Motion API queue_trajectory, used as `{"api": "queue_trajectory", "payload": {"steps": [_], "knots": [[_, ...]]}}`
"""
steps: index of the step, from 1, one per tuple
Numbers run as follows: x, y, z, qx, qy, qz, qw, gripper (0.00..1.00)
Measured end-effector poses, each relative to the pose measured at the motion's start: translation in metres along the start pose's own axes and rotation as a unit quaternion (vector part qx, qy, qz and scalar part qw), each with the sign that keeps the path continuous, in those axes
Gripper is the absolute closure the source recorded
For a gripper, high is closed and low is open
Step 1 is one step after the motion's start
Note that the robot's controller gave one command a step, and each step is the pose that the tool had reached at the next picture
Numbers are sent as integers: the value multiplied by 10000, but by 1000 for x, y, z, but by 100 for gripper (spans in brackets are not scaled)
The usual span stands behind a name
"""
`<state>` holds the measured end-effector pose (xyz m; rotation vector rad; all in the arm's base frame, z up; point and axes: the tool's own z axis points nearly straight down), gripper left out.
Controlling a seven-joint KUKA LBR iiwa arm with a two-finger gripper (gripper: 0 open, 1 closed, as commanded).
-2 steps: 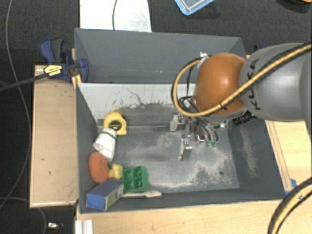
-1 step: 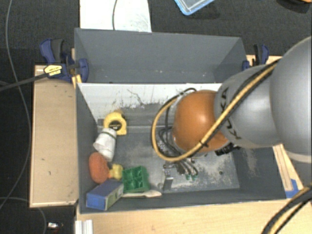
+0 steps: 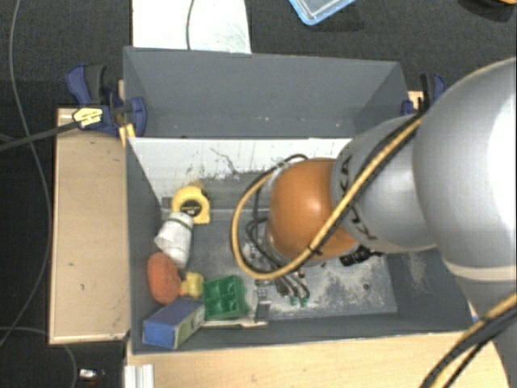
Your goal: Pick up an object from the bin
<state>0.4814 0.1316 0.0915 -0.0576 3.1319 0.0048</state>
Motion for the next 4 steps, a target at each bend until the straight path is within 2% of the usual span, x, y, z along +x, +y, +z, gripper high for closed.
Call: {"api": "queue_trajectory", "payload": {"steps": [1, 2, 3, 4], "knots": [[-22, 42, 20, 0, -8, 442, 9990, 0], [-46, -65, -42, -7, -35, 639, 9979, 100], [-46, -65, -41, -7, -36, 649, 9979, 0], [-46, -65, -42, -8, -36, 654, 9979, 0]]}}
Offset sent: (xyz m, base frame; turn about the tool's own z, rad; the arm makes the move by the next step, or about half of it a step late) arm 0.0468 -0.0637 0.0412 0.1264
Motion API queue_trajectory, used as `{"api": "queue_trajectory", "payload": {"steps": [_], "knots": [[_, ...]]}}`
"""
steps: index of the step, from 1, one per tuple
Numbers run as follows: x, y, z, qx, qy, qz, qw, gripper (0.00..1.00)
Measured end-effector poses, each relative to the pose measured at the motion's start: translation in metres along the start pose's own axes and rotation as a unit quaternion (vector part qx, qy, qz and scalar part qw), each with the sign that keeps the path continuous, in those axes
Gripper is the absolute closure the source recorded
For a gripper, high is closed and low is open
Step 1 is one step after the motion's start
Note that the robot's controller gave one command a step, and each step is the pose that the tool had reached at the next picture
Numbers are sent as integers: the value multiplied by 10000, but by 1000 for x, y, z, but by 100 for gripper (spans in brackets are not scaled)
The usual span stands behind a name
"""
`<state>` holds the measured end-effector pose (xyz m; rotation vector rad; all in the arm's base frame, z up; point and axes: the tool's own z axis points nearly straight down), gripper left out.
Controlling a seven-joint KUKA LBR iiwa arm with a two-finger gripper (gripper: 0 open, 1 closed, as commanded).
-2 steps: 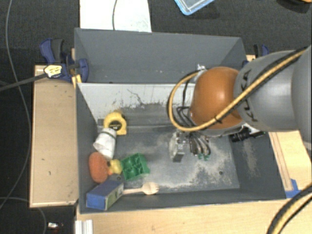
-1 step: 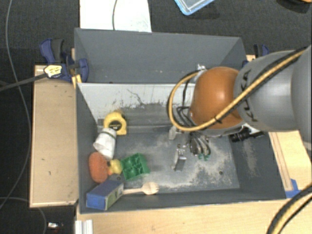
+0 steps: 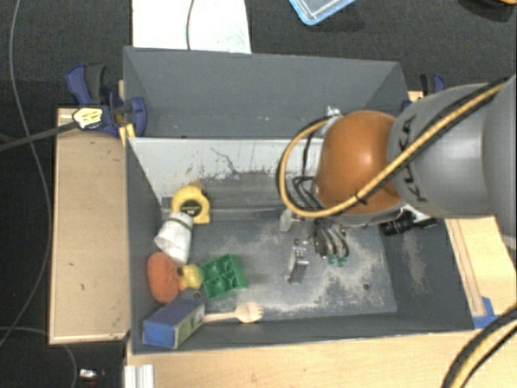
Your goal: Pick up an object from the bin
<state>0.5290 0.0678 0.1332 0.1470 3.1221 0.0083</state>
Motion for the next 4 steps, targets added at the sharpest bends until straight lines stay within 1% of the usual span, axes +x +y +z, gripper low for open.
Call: {"api": "queue_trajectory", "payload": {"steps": [1, 2, 3, 4], "knots": [[-11, 64, -21, -4, -18, -479, 9989, 0], [-3, 63, -37, 2, -3, -203, 9998, 0], [26, 104, 1, -9, -37, -252, 9997, 0], [37, 130, 42, -7, -62, -18, 10000, 0]]}}
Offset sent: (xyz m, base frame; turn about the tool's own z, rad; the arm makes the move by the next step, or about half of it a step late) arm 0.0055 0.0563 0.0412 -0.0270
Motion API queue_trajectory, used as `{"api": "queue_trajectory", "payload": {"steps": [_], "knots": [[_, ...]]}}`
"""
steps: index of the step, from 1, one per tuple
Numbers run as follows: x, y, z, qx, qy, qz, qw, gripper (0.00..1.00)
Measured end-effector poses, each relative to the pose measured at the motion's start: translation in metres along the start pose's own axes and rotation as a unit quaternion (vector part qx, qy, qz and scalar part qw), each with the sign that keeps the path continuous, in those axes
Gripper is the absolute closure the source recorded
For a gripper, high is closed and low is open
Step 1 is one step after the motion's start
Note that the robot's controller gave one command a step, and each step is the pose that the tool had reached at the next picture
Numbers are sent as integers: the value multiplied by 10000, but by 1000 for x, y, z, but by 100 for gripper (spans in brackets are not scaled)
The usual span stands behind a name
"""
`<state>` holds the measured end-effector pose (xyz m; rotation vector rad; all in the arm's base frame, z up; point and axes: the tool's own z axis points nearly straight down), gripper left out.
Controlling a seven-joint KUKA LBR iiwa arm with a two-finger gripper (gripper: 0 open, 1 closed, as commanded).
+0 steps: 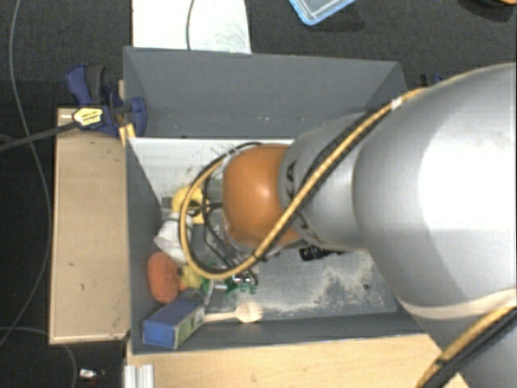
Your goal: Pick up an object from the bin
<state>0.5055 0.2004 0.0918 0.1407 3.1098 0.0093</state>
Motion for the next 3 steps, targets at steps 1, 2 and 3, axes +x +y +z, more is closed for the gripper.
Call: {"api": "queue_trajectory", "payload": {"steps": [1, 2, 3], "knots": [[7, -71, 19, -9, 32, 95, 9999, 100], [6, -71, 19, -11, 26, 110, 9999, 0], [7, -72, 19, -10, 31, 130, 9999, 100]]}}
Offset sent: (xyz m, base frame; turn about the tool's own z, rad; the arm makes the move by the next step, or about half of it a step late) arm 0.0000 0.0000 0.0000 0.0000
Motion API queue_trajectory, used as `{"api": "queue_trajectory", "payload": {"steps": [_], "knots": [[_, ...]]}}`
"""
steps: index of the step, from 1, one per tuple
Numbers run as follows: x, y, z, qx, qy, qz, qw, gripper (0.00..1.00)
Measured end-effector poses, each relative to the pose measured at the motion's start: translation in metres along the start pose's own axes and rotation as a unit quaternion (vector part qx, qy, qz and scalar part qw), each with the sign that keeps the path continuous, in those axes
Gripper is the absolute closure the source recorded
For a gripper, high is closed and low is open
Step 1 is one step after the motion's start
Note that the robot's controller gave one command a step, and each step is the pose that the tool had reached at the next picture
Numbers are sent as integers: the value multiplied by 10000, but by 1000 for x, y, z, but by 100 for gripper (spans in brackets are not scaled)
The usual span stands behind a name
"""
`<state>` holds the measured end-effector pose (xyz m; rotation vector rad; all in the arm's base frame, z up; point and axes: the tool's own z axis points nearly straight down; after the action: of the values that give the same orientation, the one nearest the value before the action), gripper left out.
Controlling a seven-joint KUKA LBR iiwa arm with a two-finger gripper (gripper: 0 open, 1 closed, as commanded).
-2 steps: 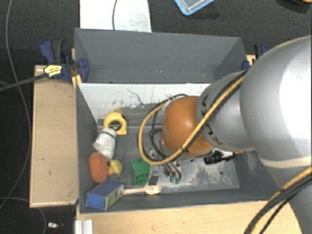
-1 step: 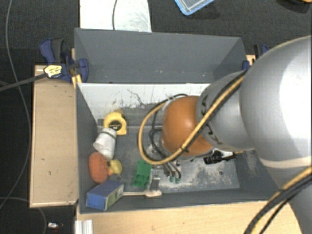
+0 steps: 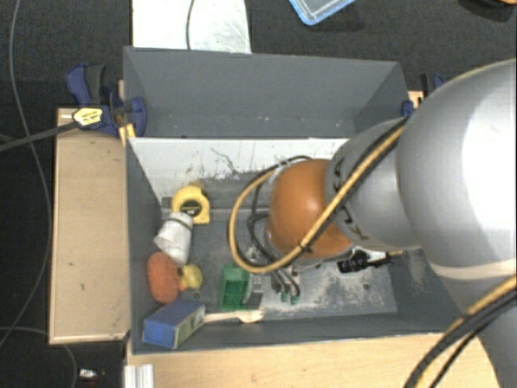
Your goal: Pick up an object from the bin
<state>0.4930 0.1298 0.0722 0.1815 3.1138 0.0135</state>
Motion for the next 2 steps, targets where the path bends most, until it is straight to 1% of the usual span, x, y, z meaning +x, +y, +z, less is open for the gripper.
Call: {"api": "queue_trajectory", "payload": {"steps": [1, 2], "knots": [[0, 0, 0, 0, 0, 5, 10000, 100], [-4, -6, -17, -4, -11, 83, 10000, 100]]}}
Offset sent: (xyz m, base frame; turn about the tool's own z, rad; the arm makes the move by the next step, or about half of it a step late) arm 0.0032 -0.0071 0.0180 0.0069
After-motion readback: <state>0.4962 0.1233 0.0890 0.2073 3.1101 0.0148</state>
